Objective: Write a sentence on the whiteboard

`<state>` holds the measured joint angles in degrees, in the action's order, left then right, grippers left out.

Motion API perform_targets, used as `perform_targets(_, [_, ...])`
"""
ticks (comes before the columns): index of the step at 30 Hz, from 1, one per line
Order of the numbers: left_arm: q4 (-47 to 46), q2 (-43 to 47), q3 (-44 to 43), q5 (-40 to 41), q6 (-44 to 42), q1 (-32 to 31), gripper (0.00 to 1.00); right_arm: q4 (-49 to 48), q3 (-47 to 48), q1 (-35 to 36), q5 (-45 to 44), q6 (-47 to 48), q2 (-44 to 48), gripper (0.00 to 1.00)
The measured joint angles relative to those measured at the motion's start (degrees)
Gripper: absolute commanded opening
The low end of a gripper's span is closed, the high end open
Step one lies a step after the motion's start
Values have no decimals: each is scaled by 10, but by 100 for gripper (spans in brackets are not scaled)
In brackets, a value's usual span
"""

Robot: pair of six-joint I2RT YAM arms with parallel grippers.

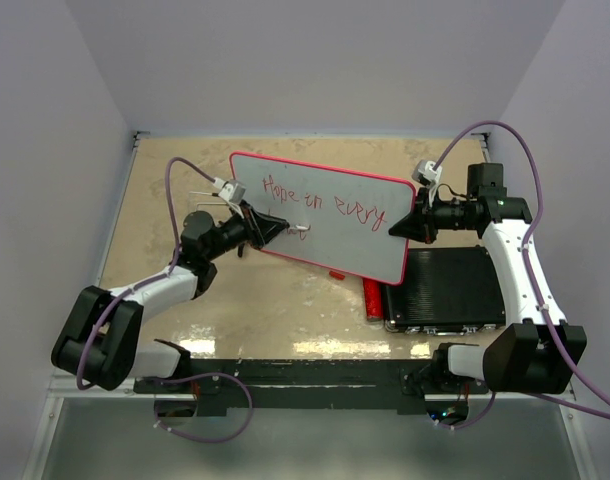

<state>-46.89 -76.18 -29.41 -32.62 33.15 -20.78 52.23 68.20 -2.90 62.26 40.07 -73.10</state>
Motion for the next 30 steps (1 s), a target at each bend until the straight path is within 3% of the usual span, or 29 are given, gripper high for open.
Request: perform_targets(30, [42,-38,3,-12,-15,0,0,-4,0,0,-1,0,0,0])
